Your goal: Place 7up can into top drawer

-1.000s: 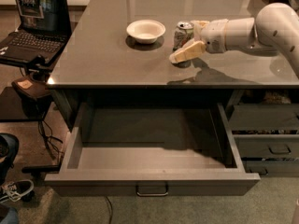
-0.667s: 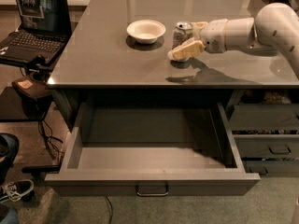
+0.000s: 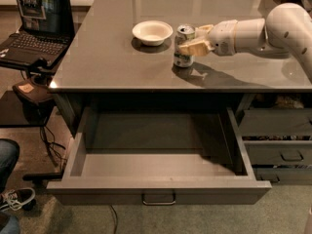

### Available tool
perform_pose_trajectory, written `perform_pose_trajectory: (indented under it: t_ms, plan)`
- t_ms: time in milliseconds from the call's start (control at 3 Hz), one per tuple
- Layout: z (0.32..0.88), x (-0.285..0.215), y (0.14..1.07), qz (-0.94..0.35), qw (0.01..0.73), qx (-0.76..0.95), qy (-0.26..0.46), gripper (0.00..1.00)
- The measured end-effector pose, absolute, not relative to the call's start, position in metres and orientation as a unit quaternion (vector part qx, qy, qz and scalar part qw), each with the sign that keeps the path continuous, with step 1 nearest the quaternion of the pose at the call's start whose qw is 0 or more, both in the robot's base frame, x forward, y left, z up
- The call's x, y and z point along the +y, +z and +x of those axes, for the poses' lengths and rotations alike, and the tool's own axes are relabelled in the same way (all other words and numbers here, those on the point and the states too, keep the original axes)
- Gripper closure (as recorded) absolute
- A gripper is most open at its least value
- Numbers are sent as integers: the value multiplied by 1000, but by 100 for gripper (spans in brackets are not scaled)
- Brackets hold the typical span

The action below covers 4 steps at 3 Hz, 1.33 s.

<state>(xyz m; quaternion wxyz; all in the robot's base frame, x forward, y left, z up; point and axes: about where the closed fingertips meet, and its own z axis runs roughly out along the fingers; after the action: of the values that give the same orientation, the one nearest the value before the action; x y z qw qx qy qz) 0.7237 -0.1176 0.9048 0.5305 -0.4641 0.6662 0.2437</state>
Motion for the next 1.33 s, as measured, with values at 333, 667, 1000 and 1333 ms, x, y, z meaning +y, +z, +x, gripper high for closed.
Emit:
perform_pose_trajectory:
  t_ms: [333, 667, 1000, 1333]
  plan:
    - [699, -148, 912, -454, 544, 656, 258, 89]
    - [646, -179, 921, -439, 581, 624, 284, 100]
    - [573, -207, 903, -432, 589, 603, 321, 100]
    - [501, -251, 879, -436, 560, 625, 326, 100]
